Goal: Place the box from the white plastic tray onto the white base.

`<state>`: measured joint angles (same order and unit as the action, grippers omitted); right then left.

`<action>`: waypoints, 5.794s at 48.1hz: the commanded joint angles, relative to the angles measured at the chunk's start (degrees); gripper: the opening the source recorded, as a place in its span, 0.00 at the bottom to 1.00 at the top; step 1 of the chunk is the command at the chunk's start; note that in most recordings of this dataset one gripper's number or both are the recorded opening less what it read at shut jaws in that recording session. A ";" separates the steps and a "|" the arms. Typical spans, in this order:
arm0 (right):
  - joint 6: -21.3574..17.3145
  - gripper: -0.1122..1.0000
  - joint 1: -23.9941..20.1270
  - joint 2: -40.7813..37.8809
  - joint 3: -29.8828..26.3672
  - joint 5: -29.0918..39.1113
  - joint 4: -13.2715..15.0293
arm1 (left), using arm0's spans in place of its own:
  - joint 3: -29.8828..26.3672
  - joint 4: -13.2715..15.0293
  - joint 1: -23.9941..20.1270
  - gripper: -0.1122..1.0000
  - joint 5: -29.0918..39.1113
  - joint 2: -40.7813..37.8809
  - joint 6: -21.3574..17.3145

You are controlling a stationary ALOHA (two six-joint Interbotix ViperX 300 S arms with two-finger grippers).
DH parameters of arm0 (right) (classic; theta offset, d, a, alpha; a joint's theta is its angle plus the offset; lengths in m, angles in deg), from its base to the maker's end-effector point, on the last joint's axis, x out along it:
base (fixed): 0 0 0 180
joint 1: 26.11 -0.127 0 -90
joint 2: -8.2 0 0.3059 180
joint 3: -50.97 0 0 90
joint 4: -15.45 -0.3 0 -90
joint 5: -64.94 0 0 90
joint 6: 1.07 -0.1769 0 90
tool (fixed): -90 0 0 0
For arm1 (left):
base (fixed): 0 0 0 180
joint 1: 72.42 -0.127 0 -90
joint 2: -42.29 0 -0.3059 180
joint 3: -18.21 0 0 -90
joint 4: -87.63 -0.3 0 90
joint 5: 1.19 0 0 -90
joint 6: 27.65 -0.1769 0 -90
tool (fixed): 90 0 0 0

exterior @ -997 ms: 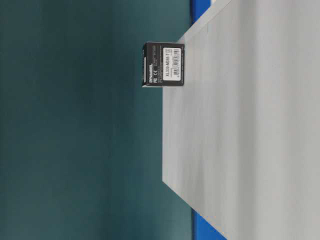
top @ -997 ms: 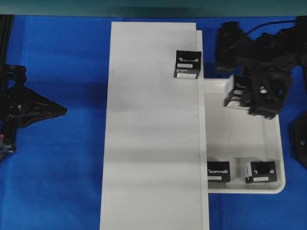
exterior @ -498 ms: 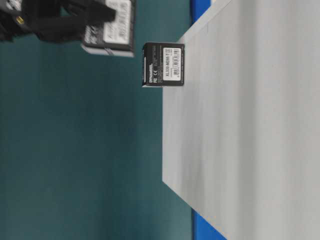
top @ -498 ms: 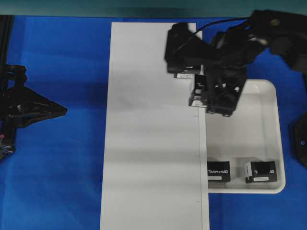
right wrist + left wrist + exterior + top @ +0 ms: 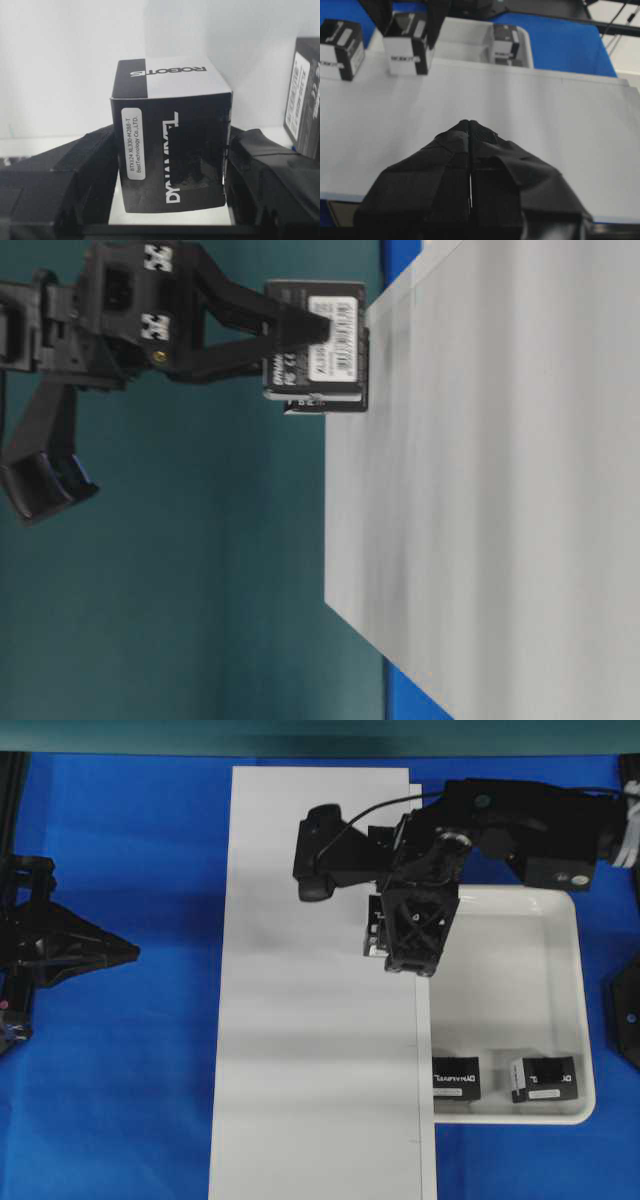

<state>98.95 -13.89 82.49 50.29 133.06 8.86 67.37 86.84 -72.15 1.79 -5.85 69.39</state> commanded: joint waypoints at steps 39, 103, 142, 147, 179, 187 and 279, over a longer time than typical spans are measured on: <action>2.81 0.65 -0.70 -3.34 0.79 -2.02 0.97 | -1.85 -0.18 1.49 0.04 -0.26 -0.35 -0.09; 2.02 0.97 -1.05 -2.72 2.99 -5.63 2.90 | -1.85 -0.09 1.41 0.04 1.32 -0.18 -0.09; -1.23 0.97 -1.67 9.58 2.64 -8.70 2.64 | -1.93 -0.09 1.67 0.04 1.14 1.76 0.00; -1.93 0.97 -1.76 12.22 2.99 -10.37 2.55 | -1.85 -0.18 1.67 0.04 1.49 2.29 0.09; -6.59 0.97 -1.58 30.06 16.44 -33.66 2.46 | -2.11 -0.09 2.64 0.04 1.41 2.99 0.18; -6.94 0.97 -1.23 34.89 20.39 -36.56 2.46 | -2.02 -0.18 2.64 0.04 1.49 3.25 0.18; -14.77 0.97 -4.22 69.35 45.26 -46.41 2.55 | -0.88 -0.18 -0.26 0.04 4.22 8.53 0.18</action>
<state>84.27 -18.11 152.01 96.00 87.18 11.32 67.10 86.75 -72.24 6.36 3.29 69.47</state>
